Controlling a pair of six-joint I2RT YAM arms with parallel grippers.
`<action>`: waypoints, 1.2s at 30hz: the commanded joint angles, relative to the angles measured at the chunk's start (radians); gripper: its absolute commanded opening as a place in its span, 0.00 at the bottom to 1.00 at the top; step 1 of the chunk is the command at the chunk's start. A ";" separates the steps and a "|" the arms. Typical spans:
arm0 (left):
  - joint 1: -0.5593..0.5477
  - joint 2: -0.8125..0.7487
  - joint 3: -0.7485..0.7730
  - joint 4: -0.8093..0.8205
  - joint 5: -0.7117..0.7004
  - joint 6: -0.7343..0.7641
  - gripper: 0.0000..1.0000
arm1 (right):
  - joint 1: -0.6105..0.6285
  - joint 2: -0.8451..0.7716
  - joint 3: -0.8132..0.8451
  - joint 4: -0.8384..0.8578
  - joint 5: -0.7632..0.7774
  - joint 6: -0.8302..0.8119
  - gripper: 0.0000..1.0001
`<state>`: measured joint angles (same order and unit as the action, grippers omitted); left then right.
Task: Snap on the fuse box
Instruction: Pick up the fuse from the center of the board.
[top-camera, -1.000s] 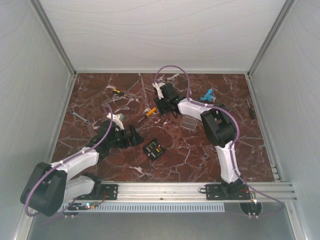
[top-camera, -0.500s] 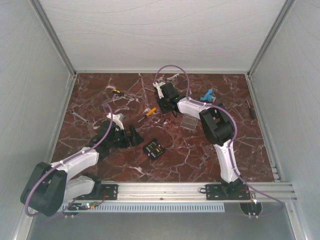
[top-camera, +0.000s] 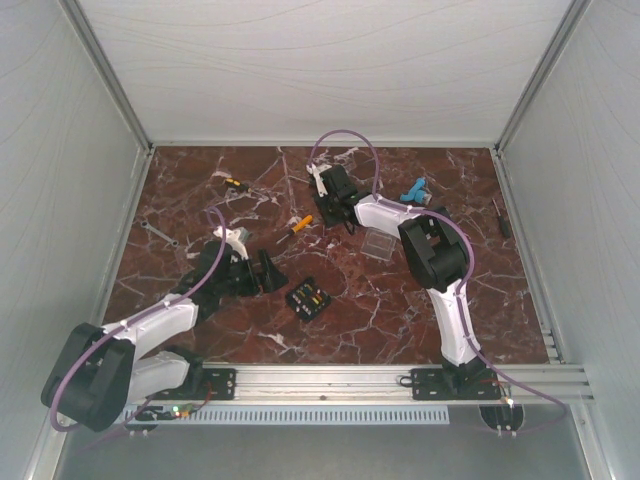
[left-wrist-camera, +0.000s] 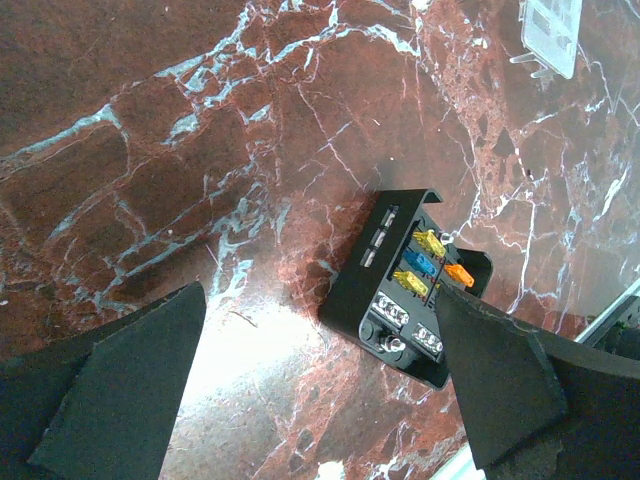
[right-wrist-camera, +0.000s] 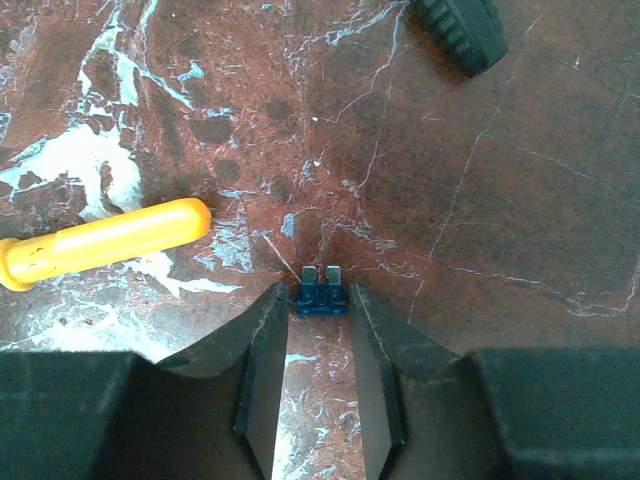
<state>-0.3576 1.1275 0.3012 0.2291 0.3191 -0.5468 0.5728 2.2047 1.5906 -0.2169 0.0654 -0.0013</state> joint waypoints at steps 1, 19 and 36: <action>0.005 -0.004 0.005 0.034 0.014 -0.004 0.97 | -0.005 -0.016 -0.008 -0.037 0.049 0.012 0.27; 0.005 -0.022 -0.005 0.057 0.046 -0.019 0.96 | 0.035 -0.167 -0.181 -0.048 0.036 0.026 0.14; 0.005 -0.047 -0.019 0.141 0.166 -0.111 0.90 | 0.198 -0.576 -0.620 0.045 0.025 0.109 0.15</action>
<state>-0.3576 1.0996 0.2787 0.2871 0.4248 -0.6071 0.7589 1.7248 1.0225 -0.2424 0.0959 0.0860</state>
